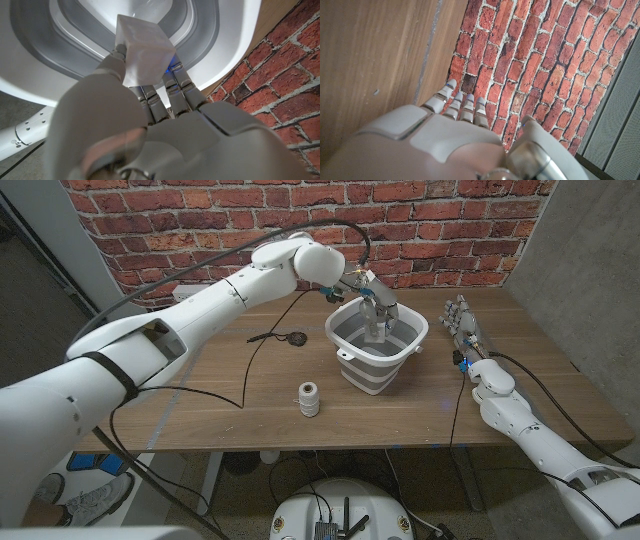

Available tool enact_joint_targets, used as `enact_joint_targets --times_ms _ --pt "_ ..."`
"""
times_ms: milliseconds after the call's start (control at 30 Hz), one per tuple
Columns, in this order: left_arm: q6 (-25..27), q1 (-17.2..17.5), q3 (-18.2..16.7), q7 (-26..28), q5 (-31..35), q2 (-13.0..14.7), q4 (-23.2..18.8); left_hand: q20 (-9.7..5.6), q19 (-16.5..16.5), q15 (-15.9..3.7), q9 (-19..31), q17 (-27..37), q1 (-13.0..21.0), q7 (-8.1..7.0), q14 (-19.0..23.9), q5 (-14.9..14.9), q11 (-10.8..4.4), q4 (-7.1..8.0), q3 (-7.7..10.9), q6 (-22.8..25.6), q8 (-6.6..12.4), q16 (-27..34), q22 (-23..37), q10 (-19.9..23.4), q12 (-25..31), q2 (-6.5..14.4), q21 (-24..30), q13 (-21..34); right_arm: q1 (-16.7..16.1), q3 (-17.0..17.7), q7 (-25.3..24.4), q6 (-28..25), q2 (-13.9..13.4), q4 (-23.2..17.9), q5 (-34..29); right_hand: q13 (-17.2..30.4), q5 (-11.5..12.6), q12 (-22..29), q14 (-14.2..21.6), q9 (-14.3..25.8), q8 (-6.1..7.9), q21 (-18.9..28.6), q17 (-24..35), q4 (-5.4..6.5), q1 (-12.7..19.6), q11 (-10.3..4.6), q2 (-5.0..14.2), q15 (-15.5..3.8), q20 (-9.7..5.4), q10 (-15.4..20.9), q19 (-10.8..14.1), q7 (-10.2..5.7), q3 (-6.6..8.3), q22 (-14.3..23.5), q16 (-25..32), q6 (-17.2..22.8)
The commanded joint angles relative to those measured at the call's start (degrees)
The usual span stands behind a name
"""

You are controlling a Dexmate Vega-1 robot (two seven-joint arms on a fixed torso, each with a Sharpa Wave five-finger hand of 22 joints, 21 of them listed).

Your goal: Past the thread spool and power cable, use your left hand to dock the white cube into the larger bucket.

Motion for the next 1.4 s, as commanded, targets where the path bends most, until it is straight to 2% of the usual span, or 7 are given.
enact_joint_targets --times_ms 33,333,633,967,1100,1233,1400 --pt "-0.9 1.0 0.9 1.9 1.0 -0.5 2.0 -8.2 -0.1 -9.74 0.1 0.3 -0.3 0.09 -0.2 0.4 -0.08 -0.09 0.57 0.2 -0.39 -0.1 0.1 0.2 -0.1 0.1 0.4 0.2 -1.0 0.3 -0.4 0.0 -0.2 -1.0 0.3 0.1 0.0 0.2 -0.2 0.2 0.08 0.4 0.1 -0.05 -0.1 -0.15 3.63 -1.2 -0.58 0.1 0.0 0.16 0.12 0.2 0.5 0.6" --pt "-2.3 0.7 2.3 2.0 1.2 -1.7 4.8 -8.26 -0.2 -9.57 0.0 0.2 -0.8 -0.04 -0.4 0.4 -0.01 -0.09 0.63 0.4 -0.7 -0.5 -0.1 -0.3 -0.7 -0.2 0.7 0.1 -1.2 0.4 -0.4 0.1 -0.2 -1.1 0.4 0.1 0.0 0.2 -0.2 0.2 0.08 0.4 0.1 -0.06 -0.1 -0.13 3.63 -1.17 -0.51 0.0 0.0 0.15 0.13 0.2 0.5 0.6" --pt "-2.9 -0.4 3.4 -0.1 0.7 -2.6 6.3 -7.88 -2.3 -9.24 -0.5 -0.5 -3.8 -0.62 -3.2 0.5 -0.08 0.25 1.04 -2.6 -4.19 -2.9 -1.6 -4.0 -4.6 -1.4 1.1 -1.1 -1.3 0.4 -0.6 0.2 0.1 -1.1 0.5 0.1 0.0 0.2 -0.2 0.2 0.09 0.4 0.1 -0.06 -0.2 -0.13 3.64 -1.15 -0.47 0.1 0.0 0.21 0.12 0.2 0.5 0.6" --pt "-2.0 -1.1 4.2 -2.7 0.8 -2.7 6.0 -6.21 -6.2 -8.7 -0.6 -3.2 -8.0 -1.44 -9.2 0.5 0.1 0.35 1.65 -8.7 -10.42 -6.9 -3.9 -9.3 -11.0 -2.8 0.1 -4.1 -1.8 0.4 -0.7 0.0 0.0 -1.4 0.5 0.1 0.0 0.2 -0.2 0.2 0.12 0.3 0.1 -0.06 -0.2 -0.14 3.64 -1.12 -0.38 0.1 0.0 0.12 0.12 0.2 0.5 0.7" --pt "-1.7 -1.9 4.7 -4.6 0.5 -3.1 6.2 -4.64 -9.7 -8.12 -0.6 -4.3 -10.4 -1.05 -12.4 0.1 1.1 0.38 0.94 -14.1 -14.87 -8.2 -4.5 -15.4 -14.9 -4.3 -1.7 -5.6 -1.7 0.3 -0.7 0.0 0.1 -1.3 0.5 0.2 0.0 0.2 -0.2 0.3 0.13 0.3 0.1 -0.06 -0.1 -0.24 3.66 -1.04 -0.38 0.1 0.0 0.17 0.14 0.2 0.5 0.8" --pt "-1.2 -2.6 5.2 -6.5 0.4 -3.4 6.2 -3.76 -12.4 -5.63 -0.7 -5.9 -12.3 -1.61 -18.7 -0.5 2.9 0.39 -0.39 -18.1 -18.77 -10.2 -4.9 -22.0 -18.0 -6.1 -3.9 -7.5 -1.6 0.3 -0.6 0.1 0.1 -1.2 0.5 0.2 0.0 0.2 -0.2 0.3 0.13 0.3 0.1 -0.06 -0.1 -0.28 3.67 -1.03 -0.34 0.1 0.0 0.14 0.15 0.2 0.5 0.8" --pt "-0.8 -3.2 5.5 -8.1 -0.1 -3.6 6.4 -3.26 -15.6 -3.38 -0.7 -8.7 -13.5 -1.94 -24.5 -1.1 3.65 0.49 -2.19 -19.7 -21.61 -10.8 -5.2 -26.2 -18.5 -7.5 -7.0 -10.2 -1.5 0.3 -0.4 0.1 0.2 -1.0 0.5 0.2 0.0 0.2 -0.2 0.3 0.11 0.3 0.1 -0.06 -0.1 -0.27 3.65 -1.01 -0.3 0.1 0.0 0.12 0.14 0.2 0.6 0.7"
